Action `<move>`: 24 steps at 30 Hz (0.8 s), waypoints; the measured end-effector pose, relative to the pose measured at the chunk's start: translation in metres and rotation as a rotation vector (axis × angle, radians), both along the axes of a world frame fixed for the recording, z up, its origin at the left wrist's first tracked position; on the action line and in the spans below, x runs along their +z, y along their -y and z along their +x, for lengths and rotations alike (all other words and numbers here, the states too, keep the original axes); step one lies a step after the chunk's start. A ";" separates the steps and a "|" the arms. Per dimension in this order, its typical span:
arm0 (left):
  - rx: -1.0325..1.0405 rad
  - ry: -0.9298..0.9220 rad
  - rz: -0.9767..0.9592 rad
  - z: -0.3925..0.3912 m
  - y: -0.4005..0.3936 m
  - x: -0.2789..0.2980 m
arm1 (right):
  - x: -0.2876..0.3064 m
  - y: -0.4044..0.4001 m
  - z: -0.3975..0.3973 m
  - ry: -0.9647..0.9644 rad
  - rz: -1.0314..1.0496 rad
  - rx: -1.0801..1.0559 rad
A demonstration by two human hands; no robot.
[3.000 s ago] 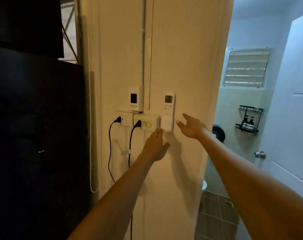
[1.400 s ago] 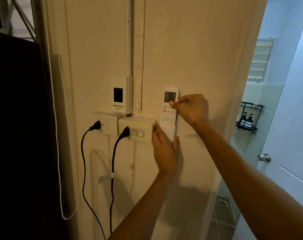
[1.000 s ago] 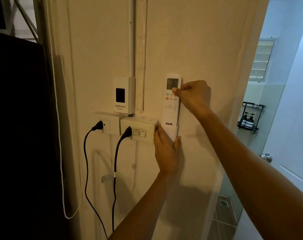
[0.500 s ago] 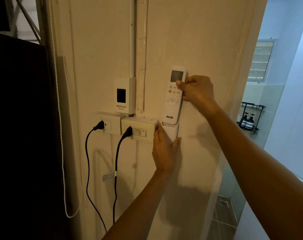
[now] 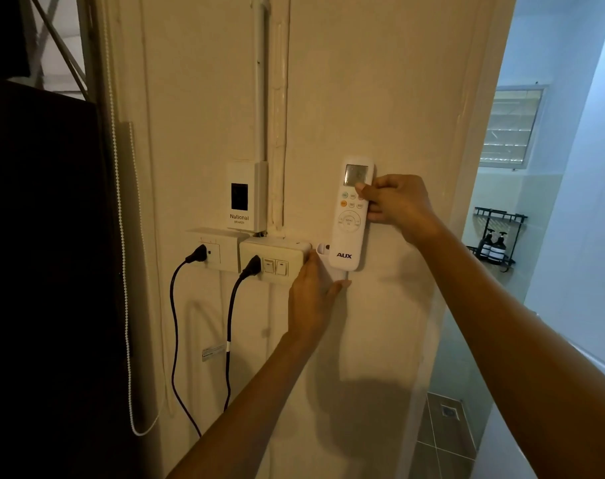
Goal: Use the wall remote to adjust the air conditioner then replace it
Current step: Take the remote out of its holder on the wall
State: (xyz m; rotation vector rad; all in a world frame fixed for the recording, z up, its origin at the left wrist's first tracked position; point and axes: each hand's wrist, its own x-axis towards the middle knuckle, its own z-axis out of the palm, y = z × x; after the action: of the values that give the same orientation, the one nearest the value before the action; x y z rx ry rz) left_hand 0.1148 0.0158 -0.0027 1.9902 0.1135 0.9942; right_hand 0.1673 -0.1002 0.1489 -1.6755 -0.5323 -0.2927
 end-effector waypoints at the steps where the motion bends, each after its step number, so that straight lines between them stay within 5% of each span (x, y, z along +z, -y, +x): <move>1: -0.027 -0.010 0.011 -0.002 -0.005 0.003 | -0.001 0.001 -0.001 -0.009 -0.003 0.013; 8: -0.116 -0.092 0.113 -0.018 -0.025 0.028 | -0.016 0.003 -0.001 -0.061 -0.070 0.104; 24: -0.401 -0.109 -0.288 -0.051 -0.017 0.063 | -0.041 0.010 -0.019 -0.165 -0.073 0.226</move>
State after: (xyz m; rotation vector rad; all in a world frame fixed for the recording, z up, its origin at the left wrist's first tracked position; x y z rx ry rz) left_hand 0.0639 0.0333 0.0600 1.7122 -0.0780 0.5771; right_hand 0.1486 -0.1103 0.1083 -1.6743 -0.6069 0.0297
